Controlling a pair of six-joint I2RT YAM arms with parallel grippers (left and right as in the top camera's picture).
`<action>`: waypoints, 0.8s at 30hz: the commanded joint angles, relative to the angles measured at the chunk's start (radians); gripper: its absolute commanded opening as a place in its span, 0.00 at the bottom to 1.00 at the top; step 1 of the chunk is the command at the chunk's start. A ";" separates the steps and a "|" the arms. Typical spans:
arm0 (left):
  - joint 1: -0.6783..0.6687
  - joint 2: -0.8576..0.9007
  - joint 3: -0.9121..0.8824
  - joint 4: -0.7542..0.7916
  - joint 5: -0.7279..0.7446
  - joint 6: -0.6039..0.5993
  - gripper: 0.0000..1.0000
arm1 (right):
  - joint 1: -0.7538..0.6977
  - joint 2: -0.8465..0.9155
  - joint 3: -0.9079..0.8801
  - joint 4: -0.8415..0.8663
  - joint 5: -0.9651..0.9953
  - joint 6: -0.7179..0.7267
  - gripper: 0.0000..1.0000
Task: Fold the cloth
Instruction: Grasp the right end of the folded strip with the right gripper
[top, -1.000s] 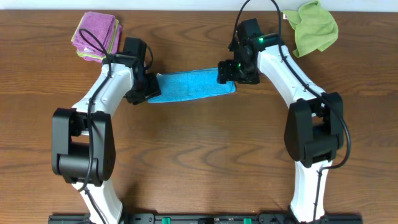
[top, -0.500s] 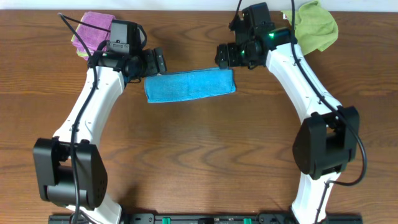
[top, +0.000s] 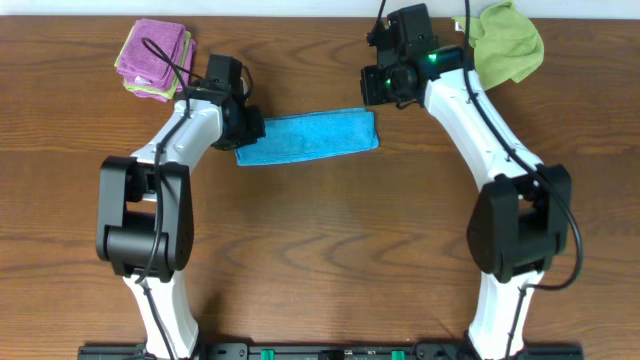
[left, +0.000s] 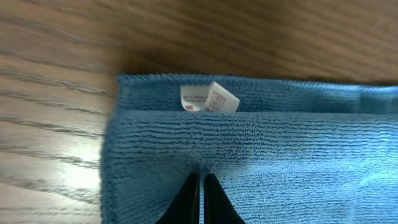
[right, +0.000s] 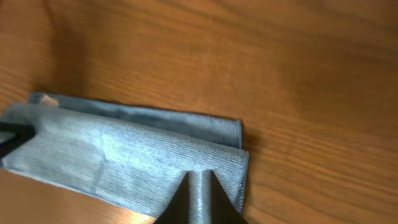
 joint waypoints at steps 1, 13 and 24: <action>-0.007 0.027 0.011 0.000 0.003 -0.004 0.06 | -0.004 0.059 0.007 -0.008 -0.048 -0.005 0.61; -0.010 0.052 0.011 -0.029 -0.031 -0.004 0.06 | -0.188 0.183 0.006 -0.080 -0.455 -0.009 0.93; -0.010 0.052 0.011 -0.029 -0.029 -0.009 0.06 | -0.137 0.271 0.006 -0.085 -0.491 -0.016 0.83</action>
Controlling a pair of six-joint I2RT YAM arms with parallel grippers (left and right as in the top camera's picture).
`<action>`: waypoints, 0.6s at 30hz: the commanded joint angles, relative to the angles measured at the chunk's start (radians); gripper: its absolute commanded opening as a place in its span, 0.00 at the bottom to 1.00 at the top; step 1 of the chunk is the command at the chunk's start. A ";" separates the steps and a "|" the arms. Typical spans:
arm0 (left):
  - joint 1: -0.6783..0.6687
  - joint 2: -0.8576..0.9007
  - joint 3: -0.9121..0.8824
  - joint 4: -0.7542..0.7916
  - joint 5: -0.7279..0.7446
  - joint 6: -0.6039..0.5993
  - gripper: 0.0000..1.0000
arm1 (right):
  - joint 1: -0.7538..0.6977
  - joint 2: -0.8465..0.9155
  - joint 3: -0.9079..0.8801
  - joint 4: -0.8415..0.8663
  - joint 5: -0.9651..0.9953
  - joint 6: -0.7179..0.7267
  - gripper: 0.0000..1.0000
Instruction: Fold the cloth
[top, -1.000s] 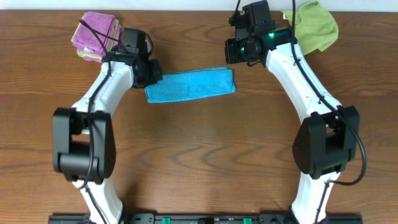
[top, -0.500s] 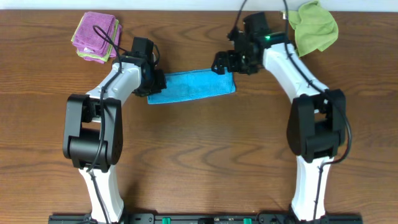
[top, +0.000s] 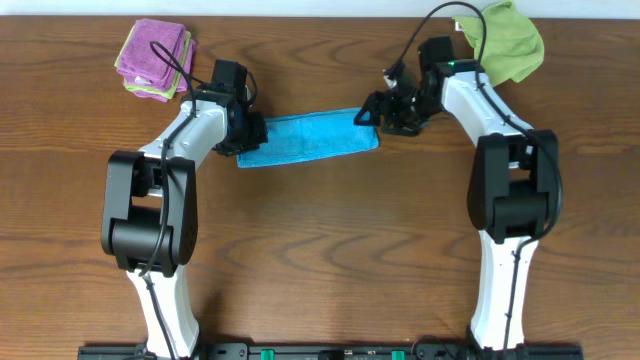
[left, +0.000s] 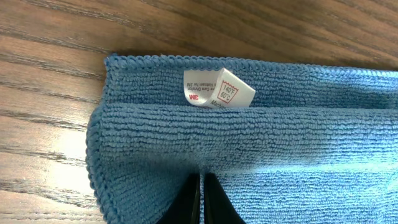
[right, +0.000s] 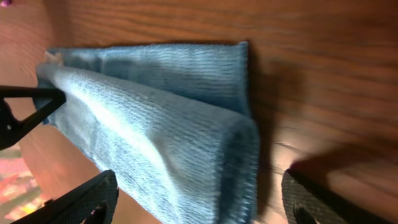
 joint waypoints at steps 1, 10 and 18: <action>-0.003 0.023 0.011 -0.011 -0.021 -0.008 0.06 | 0.021 0.037 0.006 -0.003 -0.018 -0.011 0.82; -0.003 0.014 0.014 -0.014 0.013 -0.008 0.06 | 0.066 0.046 0.007 0.018 -0.013 -0.011 0.02; 0.005 -0.169 0.111 -0.068 0.006 -0.006 0.06 | -0.002 0.013 0.100 -0.162 0.135 -0.004 0.01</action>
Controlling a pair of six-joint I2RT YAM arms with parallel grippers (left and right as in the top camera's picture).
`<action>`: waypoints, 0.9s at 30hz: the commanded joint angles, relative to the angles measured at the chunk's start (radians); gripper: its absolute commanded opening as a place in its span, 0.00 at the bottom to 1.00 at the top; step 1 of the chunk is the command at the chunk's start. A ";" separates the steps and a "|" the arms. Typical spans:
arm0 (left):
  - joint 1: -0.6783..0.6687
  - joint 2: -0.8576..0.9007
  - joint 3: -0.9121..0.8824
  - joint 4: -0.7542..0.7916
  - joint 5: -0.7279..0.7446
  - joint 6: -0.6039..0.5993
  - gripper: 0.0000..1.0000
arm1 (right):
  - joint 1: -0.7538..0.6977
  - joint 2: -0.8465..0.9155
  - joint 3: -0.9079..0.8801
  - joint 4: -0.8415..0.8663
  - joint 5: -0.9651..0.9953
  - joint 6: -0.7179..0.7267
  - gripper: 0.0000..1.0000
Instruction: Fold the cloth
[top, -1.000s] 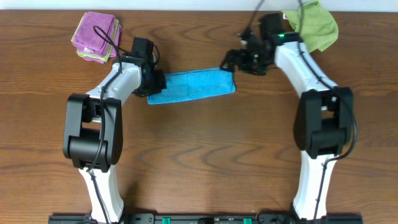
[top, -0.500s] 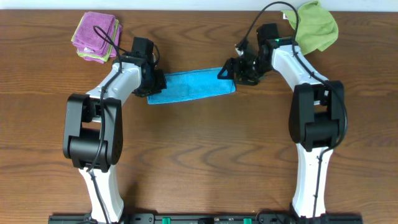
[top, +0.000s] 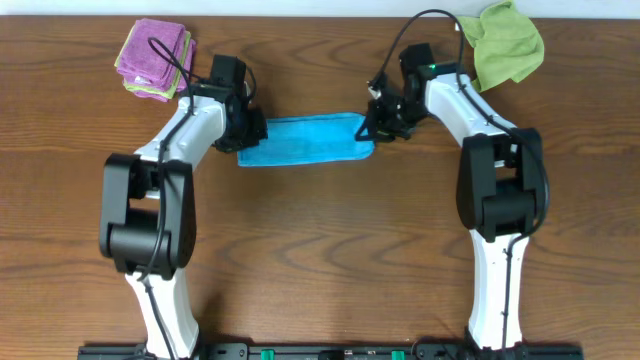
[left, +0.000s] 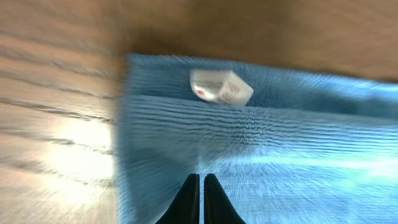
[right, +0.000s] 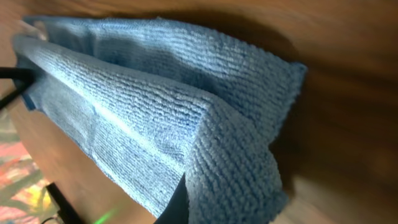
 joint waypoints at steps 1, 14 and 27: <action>0.004 -0.168 0.071 -0.006 -0.021 -0.004 0.06 | -0.053 -0.035 0.086 -0.092 0.193 0.000 0.01; 0.003 -0.414 0.071 -0.126 -0.112 -0.005 0.06 | 0.023 -0.208 0.213 -0.287 0.760 0.090 0.02; 0.003 -0.414 0.071 -0.181 -0.113 -0.004 0.06 | 0.263 -0.046 0.212 -0.260 0.877 0.085 0.01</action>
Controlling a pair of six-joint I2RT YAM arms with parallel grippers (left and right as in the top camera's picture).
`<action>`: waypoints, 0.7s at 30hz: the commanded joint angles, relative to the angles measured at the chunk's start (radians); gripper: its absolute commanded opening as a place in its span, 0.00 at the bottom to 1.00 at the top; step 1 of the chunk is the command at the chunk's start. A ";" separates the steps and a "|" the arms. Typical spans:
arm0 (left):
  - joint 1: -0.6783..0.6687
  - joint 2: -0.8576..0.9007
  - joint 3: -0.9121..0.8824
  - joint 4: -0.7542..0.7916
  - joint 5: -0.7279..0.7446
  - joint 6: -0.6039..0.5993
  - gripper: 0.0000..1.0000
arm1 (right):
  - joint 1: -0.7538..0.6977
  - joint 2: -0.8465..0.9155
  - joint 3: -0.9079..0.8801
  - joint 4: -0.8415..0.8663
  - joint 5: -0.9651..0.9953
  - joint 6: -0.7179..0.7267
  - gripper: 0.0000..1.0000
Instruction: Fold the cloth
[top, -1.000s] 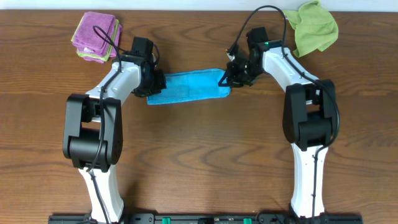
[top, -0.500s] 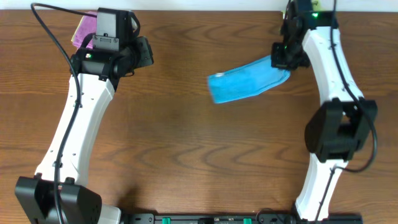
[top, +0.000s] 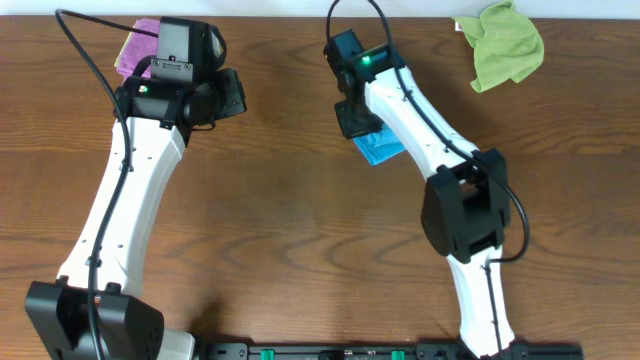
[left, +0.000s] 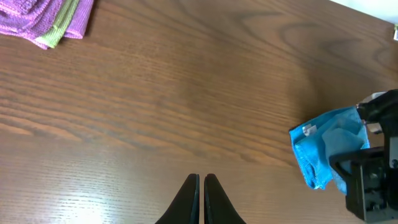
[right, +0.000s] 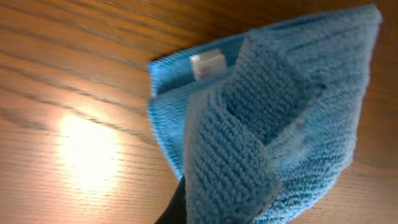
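Note:
The blue cloth (right: 267, 118) is a small bunched bundle with its white tag (right: 207, 65) facing up. My right gripper (right: 186, 210) is shut on a thick fold of it, just above the table. From overhead only a blue corner (top: 382, 149) of the cloth shows beside the right gripper (top: 360, 122). My left gripper (left: 201, 182) is shut on nothing and raised over bare wood, with the cloth (left: 326, 147) off to its right. In the overhead view the left gripper (top: 228, 95) sits well left of the cloth.
A crumpled green cloth (top: 506, 44) lies at the back right. A folded purple and green stack (left: 42, 18) lies at the back left, partly under the left arm (top: 140, 150) in the overhead view. Brown wooden table (top: 300, 240) all around.
The cloth was a long strip with a gripper shut on each end. Now the left gripper is off it, raised to the left, and the cloth is a short bundle at the right gripper.
Both grippers were at the ends of the long folded strip, the left shut on its left end. Then the right gripper stood open at the right end, then shut on it. Now the left has let go and the right holds the bunched cloth.

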 joint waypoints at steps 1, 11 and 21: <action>0.002 0.005 -0.002 -0.007 -0.018 -0.003 0.06 | -0.022 0.015 -0.003 -0.013 0.041 0.016 0.01; 0.003 0.005 -0.002 -0.006 -0.019 0.000 0.06 | -0.024 0.016 -0.006 -0.045 0.029 -0.027 0.04; 0.004 0.026 -0.013 0.018 -0.081 0.000 0.06 | -0.024 0.001 -0.003 -0.037 -0.426 -0.171 0.10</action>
